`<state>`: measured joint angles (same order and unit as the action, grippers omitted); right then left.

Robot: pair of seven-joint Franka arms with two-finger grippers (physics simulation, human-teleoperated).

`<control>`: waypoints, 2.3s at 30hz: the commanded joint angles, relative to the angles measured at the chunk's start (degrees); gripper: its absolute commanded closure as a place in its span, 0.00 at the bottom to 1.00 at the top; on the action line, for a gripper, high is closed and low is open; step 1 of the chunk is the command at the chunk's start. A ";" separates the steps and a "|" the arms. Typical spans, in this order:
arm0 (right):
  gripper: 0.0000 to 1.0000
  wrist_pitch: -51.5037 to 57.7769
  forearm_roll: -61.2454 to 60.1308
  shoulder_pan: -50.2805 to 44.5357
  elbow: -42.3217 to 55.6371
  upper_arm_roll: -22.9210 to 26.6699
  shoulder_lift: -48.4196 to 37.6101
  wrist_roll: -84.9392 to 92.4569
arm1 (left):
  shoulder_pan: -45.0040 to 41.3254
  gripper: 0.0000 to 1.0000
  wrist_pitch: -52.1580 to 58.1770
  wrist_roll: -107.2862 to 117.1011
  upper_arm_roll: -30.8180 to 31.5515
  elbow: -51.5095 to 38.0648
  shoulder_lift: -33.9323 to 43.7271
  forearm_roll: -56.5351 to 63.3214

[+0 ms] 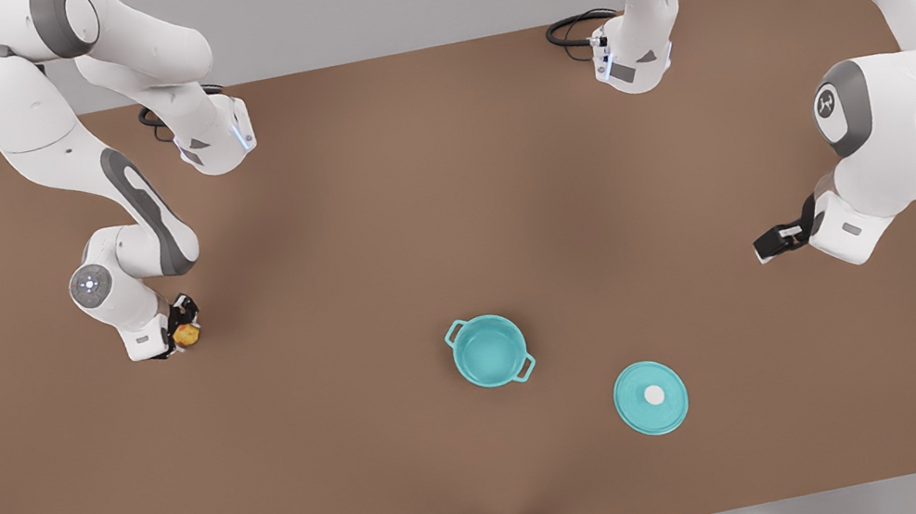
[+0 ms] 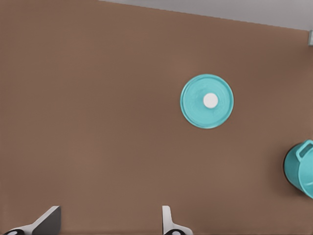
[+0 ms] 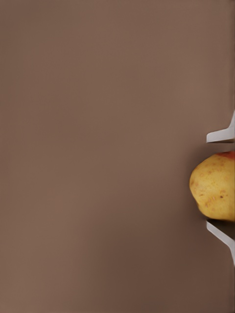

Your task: Open the pot lid and put the potato into the pot

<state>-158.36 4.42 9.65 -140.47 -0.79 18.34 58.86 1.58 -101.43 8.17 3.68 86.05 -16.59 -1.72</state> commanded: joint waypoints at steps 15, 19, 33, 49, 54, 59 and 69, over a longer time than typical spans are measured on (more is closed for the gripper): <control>0.48 5.95 -0.20 -0.16 0.81 0.00 -4.45 4.42 | 0.00 0.00 0.10 -4.65 0.01 0.00 -0.03 0.05; 0.48 13.60 -2.67 -0.51 4.41 -3.16 -6.73 2.75 | 0.09 0.00 0.01 -4.65 0.01 -0.09 -0.11 0.05; 0.49 33.46 -6.27 -2.36 24.62 -23.03 -4.63 -26.16 | 0.18 0.00 0.54 -3.86 -0.17 -0.09 0.15 0.05; 0.49 28.46 -6.18 -22.40 60.04 -22.85 22.62 -52.00 | 0.18 0.00 0.45 -3.78 -0.17 -0.18 0.15 0.05; 0.49 22.22 -6.18 -28.63 69.62 -22.68 31.05 -54.11 | 0.18 0.00 0.45 -3.78 -0.08 -0.18 0.06 0.05; 0.49 16.42 -6.18 -32.15 72.53 -21.80 37.21 -54.82 | 0.09 0.00 0.45 -3.86 -0.08 -0.27 -0.02 0.05; 0.00 14.22 -6.09 -34.27 74.99 -20.83 39.41 -54.99 | -0.96 0.00 0.36 -4.39 0.19 -1.49 -0.29 0.14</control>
<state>-143.07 -1.56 -24.54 -65.58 -21.33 57.49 12.65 0.90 -101.05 4.24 3.81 84.69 -16.95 -1.71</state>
